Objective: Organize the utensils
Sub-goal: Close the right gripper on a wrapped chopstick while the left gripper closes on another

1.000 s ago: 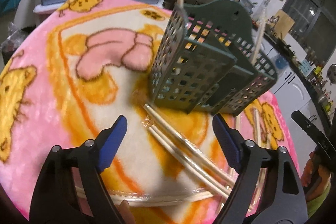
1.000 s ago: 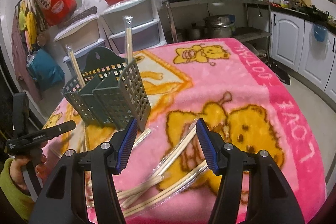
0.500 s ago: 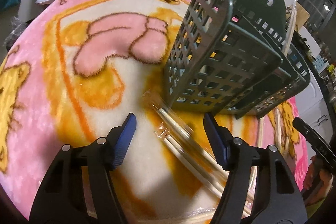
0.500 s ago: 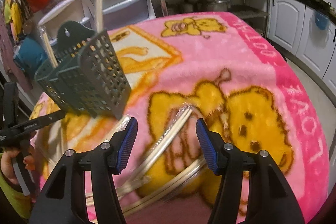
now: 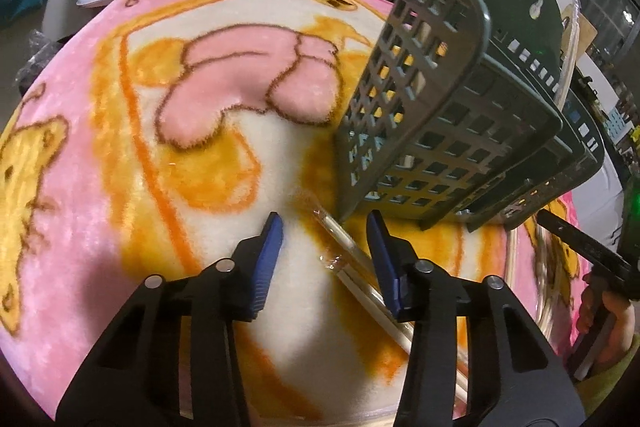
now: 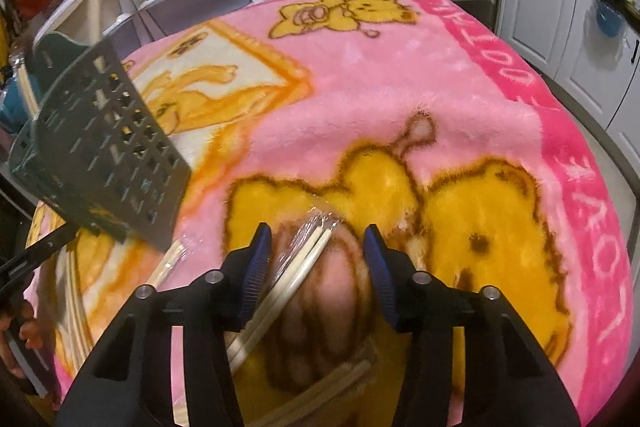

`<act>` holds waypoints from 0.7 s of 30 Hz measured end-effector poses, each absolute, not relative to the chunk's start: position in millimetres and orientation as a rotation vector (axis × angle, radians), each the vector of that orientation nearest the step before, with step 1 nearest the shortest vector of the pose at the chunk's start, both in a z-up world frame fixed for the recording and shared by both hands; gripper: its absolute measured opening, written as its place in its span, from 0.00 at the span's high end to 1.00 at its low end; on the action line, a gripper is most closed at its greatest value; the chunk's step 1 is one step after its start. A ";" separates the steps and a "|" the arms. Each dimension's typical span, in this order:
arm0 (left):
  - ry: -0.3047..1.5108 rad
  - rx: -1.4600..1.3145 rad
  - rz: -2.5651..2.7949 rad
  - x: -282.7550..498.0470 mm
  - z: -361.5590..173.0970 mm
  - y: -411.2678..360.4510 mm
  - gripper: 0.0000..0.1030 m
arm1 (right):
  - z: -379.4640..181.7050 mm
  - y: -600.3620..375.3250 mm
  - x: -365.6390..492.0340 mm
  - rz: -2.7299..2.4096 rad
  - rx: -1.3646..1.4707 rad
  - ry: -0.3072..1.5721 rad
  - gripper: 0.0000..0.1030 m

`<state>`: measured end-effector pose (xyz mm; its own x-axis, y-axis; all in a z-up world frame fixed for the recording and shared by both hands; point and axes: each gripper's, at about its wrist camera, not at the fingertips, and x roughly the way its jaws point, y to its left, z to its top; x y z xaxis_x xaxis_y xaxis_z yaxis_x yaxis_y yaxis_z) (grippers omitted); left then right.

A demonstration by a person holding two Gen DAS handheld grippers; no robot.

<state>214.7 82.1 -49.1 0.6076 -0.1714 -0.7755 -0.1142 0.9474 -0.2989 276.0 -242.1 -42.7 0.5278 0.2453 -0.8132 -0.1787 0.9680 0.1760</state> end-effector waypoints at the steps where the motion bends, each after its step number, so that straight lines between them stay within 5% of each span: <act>1: 0.923 -0.344 -0.035 215.1 -49.6 83.9 0.66 | -43.6 -242.0 277.9 0.248 0.074 0.983 0.63; 5: 0.927 -0.372 -0.046 215.0 -51.6 90.3 0.70 | -45.1 -246.3 281.7 0.231 0.089 0.974 0.81; 16: 0.932 -0.437 -0.085 215.9 -54.9 101.3 0.77 | -41.7 -253.7 275.8 0.245 0.138 0.936 0.93; 21: 0.930 -0.480 -0.095 212.4 -58.2 110.7 0.88 | -36.1 -254.5 270.5 0.254 0.155 0.912 0.93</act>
